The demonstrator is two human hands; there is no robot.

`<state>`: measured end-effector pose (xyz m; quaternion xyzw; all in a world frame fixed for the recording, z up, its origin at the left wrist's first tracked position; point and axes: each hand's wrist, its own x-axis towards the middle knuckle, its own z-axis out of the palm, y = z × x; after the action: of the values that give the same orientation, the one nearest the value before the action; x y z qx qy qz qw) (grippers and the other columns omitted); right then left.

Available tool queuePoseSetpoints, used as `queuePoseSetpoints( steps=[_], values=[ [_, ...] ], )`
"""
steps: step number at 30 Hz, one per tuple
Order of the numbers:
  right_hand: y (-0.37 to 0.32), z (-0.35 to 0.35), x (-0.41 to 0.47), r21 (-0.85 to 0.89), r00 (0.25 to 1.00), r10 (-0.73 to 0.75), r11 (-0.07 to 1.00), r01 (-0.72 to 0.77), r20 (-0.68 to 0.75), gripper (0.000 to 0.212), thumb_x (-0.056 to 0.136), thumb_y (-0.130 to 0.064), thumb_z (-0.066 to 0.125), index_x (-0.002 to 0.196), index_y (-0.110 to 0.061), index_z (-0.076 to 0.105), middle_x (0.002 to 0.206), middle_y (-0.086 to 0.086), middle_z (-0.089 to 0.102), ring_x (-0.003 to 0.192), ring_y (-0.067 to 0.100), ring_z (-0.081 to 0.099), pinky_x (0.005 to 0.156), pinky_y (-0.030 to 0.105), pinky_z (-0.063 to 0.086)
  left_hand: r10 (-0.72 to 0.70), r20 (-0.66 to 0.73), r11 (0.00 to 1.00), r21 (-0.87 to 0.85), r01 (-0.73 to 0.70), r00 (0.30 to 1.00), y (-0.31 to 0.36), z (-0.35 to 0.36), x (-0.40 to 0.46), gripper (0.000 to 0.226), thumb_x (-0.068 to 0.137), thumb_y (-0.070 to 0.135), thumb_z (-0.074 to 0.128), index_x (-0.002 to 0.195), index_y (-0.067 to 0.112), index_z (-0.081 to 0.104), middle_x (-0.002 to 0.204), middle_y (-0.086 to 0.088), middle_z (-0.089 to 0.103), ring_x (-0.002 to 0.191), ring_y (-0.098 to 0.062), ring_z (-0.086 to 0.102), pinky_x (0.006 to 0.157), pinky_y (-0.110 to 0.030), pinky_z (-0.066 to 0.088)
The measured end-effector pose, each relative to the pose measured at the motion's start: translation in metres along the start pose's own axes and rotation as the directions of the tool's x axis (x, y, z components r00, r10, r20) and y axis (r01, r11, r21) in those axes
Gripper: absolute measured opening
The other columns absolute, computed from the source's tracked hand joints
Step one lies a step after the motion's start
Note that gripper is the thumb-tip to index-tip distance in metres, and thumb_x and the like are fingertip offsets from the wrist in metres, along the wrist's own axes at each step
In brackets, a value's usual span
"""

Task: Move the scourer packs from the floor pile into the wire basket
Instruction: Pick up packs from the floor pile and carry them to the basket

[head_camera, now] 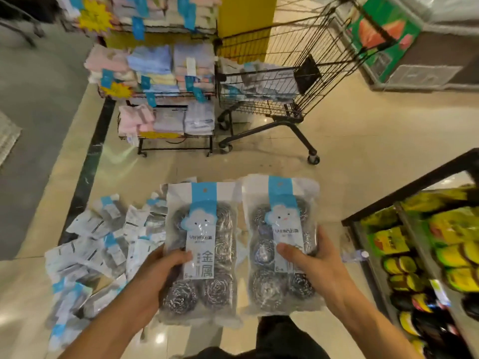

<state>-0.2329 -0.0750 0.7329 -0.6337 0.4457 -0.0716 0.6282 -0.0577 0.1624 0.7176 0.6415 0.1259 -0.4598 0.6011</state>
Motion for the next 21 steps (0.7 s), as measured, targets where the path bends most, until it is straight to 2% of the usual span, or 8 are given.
queuePoseSetpoints(
  steps=[1, 3, 6, 10, 13, 15, 18, 21],
  values=[
    [-0.003, -0.021, 0.014, 0.017, 1.000, 0.002, 1.000, -0.002, -0.009, 0.049, 0.082, -0.012, 0.088, 0.120, -0.028, 0.061, 0.099, -0.009, 0.083, 0.087, 0.015, 0.081, 0.081, 0.042, 0.064, -0.008, 0.021, 1.000, 0.005, 0.008, 1.000, 0.004, 0.026, 0.009, 0.033, 0.094, 0.006, 0.066, 0.127, 0.006, 0.068, 0.108, -0.018, 0.080, 0.096, -0.033, 0.080, 0.098, -0.049, 0.057],
    [-0.008, -0.064, 0.043, 0.024, 1.000, -0.002, 1.000, 0.002, -0.003, 0.047, 0.084, -0.011, 0.087, 0.117, -0.031, 0.060, 0.100, -0.009, 0.082, 0.087, 0.014, 0.081, 0.075, 0.035, 0.065, -0.016, 0.036, 1.000, 0.014, 0.015, 0.999, 0.012, 0.075, 0.028, 0.034, 0.094, 0.007, 0.065, 0.128, 0.008, 0.068, 0.112, -0.018, 0.080, 0.102, -0.033, 0.079, 0.100, -0.049, 0.055],
    [-0.023, -0.125, 0.085, -0.002, 0.999, -0.031, 1.000, 0.031, -0.017, 0.046, 0.083, -0.010, 0.087, 0.113, -0.030, 0.060, 0.099, -0.014, 0.081, 0.084, 0.008, 0.080, 0.066, 0.023, 0.063, -0.019, 0.002, 1.000, 0.006, 0.019, 1.000, 0.024, 0.140, 0.048, 0.034, 0.093, 0.005, 0.066, 0.127, 0.008, 0.068, 0.111, -0.016, 0.081, 0.095, -0.030, 0.080, 0.087, -0.043, 0.057],
    [-0.045, -0.181, 0.141, -0.040, 1.000, -0.026, 0.999, 0.026, -0.009, 0.048, 0.082, -0.017, 0.089, 0.115, -0.033, 0.059, 0.100, -0.018, 0.079, 0.087, 0.005, 0.078, 0.067, 0.023, 0.062, -0.023, -0.071, 0.999, -0.038, 0.020, 0.997, 0.045, 0.197, 0.074, 0.025, 0.096, 0.004, 0.062, 0.119, 0.007, 0.071, 0.106, -0.019, 0.081, 0.074, -0.023, 0.080, 0.063, -0.032, 0.058],
    [-0.061, -0.201, 0.188, -0.017, 1.000, -0.009, 1.000, 0.009, 0.006, 0.046, 0.081, -0.019, 0.090, 0.113, -0.032, 0.060, 0.095, -0.022, 0.078, 0.083, 0.000, 0.076, 0.061, 0.018, 0.060, -0.051, -0.102, 0.996, -0.081, 0.043, 0.993, 0.073, 0.229, 0.102, 0.023, 0.094, 0.004, 0.061, 0.115, 0.007, 0.072, 0.105, -0.022, 0.080, 0.077, -0.027, 0.081, 0.077, -0.042, 0.055],
    [-0.071, -0.211, 0.221, -0.005, 1.000, 0.015, 1.000, -0.015, 0.005, 0.047, 0.079, -0.022, 0.091, 0.113, -0.033, 0.060, 0.094, -0.020, 0.078, 0.084, 0.001, 0.076, 0.067, 0.022, 0.061, -0.064, -0.125, 0.995, -0.080, 0.054, 0.990, 0.094, 0.249, 0.134, 0.023, 0.093, 0.002, 0.060, 0.112, 0.007, 0.073, 0.101, -0.021, 0.081, 0.078, -0.029, 0.081, 0.077, -0.041, 0.055],
    [-0.087, -0.223, 0.275, -0.023, 0.999, 0.041, 0.999, -0.041, 0.009, 0.047, 0.078, -0.026, 0.092, 0.112, -0.033, 0.060, 0.095, -0.021, 0.078, 0.085, 0.002, 0.076, 0.077, 0.030, 0.062, -0.055, -0.161, 0.998, -0.045, 0.048, 0.985, 0.129, 0.283, 0.188, 0.022, 0.095, -0.004, 0.055, 0.105, 0.006, 0.071, 0.080, -0.013, 0.082, 0.067, -0.021, 0.080, 0.063, -0.032, 0.059],
    [-0.111, -0.232, 0.335, -0.049, 0.999, 0.040, 0.998, -0.040, 0.004, 0.049, 0.078, -0.025, 0.092, 0.114, -0.032, 0.061, 0.098, -0.019, 0.079, 0.086, 0.004, 0.077, 0.082, 0.035, 0.063, -0.039, -0.096, 0.999, -0.037, 0.036, 0.995, 0.172, 0.321, 0.230, 0.024, 0.095, -0.002, 0.056, 0.109, 0.008, 0.073, 0.088, -0.015, 0.082, 0.072, -0.023, 0.081, 0.068, -0.035, 0.059]
  ],
)
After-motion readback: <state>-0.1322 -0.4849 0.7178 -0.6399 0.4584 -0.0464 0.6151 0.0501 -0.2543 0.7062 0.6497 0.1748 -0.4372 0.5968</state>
